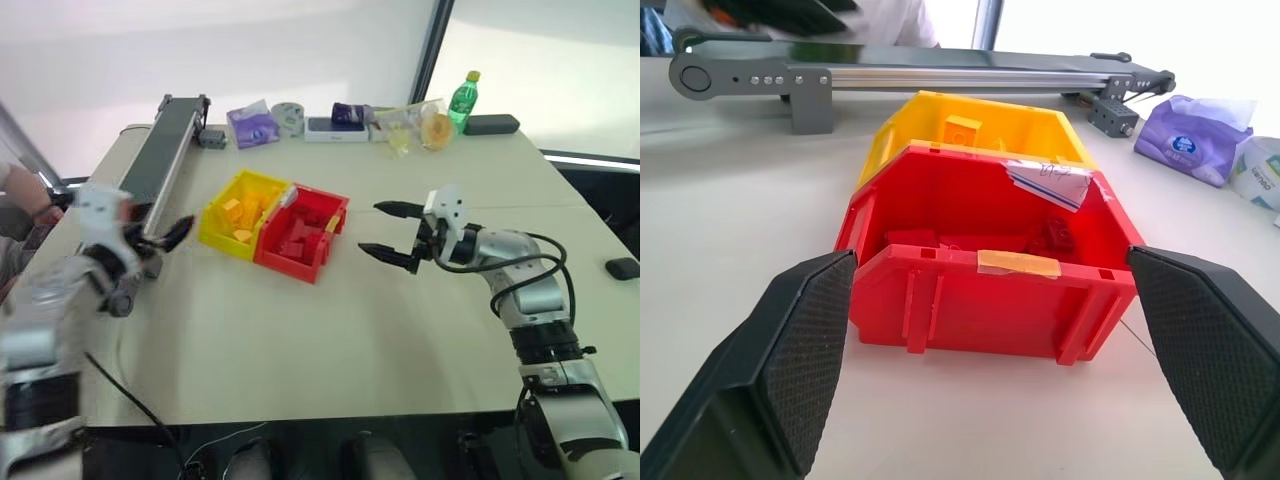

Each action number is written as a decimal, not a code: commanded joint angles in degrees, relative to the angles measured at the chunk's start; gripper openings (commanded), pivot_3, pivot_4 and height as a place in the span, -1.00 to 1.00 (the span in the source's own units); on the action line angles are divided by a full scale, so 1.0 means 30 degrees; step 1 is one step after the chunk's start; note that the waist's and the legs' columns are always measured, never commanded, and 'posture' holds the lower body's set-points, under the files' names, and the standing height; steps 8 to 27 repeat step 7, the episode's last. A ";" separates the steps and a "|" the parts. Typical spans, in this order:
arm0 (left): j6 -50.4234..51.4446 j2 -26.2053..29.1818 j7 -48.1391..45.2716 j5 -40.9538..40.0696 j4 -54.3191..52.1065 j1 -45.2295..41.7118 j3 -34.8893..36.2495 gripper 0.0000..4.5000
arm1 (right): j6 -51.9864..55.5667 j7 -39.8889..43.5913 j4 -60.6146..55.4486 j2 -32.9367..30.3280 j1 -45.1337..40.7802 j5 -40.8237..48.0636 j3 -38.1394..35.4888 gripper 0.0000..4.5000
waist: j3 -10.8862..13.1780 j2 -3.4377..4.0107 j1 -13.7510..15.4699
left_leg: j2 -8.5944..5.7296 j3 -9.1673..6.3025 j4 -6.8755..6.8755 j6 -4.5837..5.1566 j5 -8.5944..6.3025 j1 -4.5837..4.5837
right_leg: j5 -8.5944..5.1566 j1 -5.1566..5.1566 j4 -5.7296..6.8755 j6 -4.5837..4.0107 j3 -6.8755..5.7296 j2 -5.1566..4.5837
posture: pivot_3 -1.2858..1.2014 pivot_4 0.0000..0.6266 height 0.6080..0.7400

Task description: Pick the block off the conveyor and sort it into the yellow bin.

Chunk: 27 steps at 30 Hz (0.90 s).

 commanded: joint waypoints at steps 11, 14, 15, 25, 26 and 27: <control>0.0525 0.1335 -0.1673 -0.1444 -0.1911 0.5862 0.5004 0.99 | -0.0403 0.0346 0.0280 0.0033 -0.1062 0.0154 -0.0252 1.00 | -0.0001 0.0004 0.0051 | -0.0015 -0.0013 -0.0007 0.0012 -0.0008 0.0006 | 0.0000 0.0021 -0.0011 -0.0001 -0.0007 -0.0029 | 0.03 -0.52 1.00; 0.0525 0.1335 -0.1673 -0.1444 -0.1911 0.5862 0.5004 0.99 | -0.0403 0.0346 0.0280 0.0033 -0.1062 0.0154 -0.0252 1.00 | -0.0001 0.0004 0.0051 | -0.0015 -0.0013 -0.0007 0.0012 -0.0008 0.0006 | 0.0000 0.0021 -0.0011 -0.0001 -0.0007 -0.0029 | 0.03 -0.52 1.00; 0.0525 0.1335 -0.1673 -0.1444 -0.1911 0.5862 0.5004 0.99 | -0.0403 0.0346 0.0280 0.0033 -0.1062 0.0154 -0.0252 1.00 | -0.0001 0.0004 0.0051 | -0.0015 -0.0013 -0.0007 0.0012 -0.0008 0.0006 | 0.0000 0.0021 -0.0011 -0.0001 -0.0007 -0.0029 | 0.03 -0.52 1.00; 0.0525 0.1335 -0.1673 -0.1444 -0.1911 0.5862 0.5004 0.99 | -0.0403 0.0346 0.0280 0.0033 -0.1062 0.0154 -0.0252 1.00 | -0.0001 0.0004 0.0051 | -0.0015 -0.0013 -0.0007 0.0012 -0.0008 0.0006 | 0.0000 0.0021 -0.0011 -0.0001 -0.0007 -0.0029 | 0.03 -0.52 1.00; 0.0525 0.1335 -0.1673 -0.1444 -0.1911 0.5862 0.5004 0.99 | -0.0403 0.0346 0.0280 0.0033 -0.1062 0.0154 -0.0252 1.00 | -0.0001 0.0004 0.0051 | -0.0015 -0.0013 -0.0007 0.0012 -0.0008 0.0006 | 0.0000 0.0021 -0.0011 -0.0001 -0.0007 -0.0029 | 0.03 -0.52 1.00; 0.0525 0.1335 -0.1673 -0.1444 -0.1911 0.5862 0.5004 0.99 | -0.0403 0.0346 0.0280 0.0033 -0.1062 0.0154 -0.0252 1.00 | -0.0001 0.0004 0.0051 | -0.0015 -0.0013 -0.0007 0.0012 -0.0008 0.0006 | 0.0000 0.0021 -0.0011 -0.0001 -0.0007 -0.0029 | 0.03 -0.52 1.00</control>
